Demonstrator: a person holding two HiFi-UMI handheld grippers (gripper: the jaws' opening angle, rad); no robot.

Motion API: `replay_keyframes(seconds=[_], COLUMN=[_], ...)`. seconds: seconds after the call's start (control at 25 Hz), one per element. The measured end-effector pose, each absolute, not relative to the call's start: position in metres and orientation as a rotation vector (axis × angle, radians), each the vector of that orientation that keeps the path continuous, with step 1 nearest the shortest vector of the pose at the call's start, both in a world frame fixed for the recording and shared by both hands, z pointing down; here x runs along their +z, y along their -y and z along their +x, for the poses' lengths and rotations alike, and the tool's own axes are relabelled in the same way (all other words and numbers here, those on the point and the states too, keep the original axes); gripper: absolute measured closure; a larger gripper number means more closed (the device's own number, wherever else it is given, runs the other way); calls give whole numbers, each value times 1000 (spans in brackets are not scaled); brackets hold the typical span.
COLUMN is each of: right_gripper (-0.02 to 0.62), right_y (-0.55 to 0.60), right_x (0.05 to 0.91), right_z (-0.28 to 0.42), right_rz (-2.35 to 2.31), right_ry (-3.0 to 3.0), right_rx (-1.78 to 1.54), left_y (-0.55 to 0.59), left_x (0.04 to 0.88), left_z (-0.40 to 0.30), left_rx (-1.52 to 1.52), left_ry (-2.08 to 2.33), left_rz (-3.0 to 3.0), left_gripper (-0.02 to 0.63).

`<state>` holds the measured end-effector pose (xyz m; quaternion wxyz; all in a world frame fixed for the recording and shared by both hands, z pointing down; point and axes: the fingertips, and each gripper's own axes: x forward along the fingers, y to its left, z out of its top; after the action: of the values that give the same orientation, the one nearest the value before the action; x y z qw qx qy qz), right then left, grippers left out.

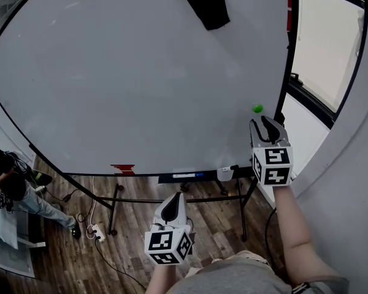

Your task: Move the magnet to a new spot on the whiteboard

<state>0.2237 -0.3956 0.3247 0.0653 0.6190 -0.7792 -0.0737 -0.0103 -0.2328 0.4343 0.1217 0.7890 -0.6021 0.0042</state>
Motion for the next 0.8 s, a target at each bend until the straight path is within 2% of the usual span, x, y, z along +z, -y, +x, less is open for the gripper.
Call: replay_keyframes(seconds=[0.16, 0.8], right_gripper=[451, 469], right_y=[409, 429], right_x=[321, 314], right_z=[227, 232], right_rz=[1898, 1946], right_ry=[2324, 2253], right_rx=[-232, -287], left_y=[236, 242], left_x=[436, 436], left_z=[-18, -24], left_rx=[-3, -35], left_ry=[1776, 1805], left_rz=[2278, 2253], left_gripper=[603, 603])
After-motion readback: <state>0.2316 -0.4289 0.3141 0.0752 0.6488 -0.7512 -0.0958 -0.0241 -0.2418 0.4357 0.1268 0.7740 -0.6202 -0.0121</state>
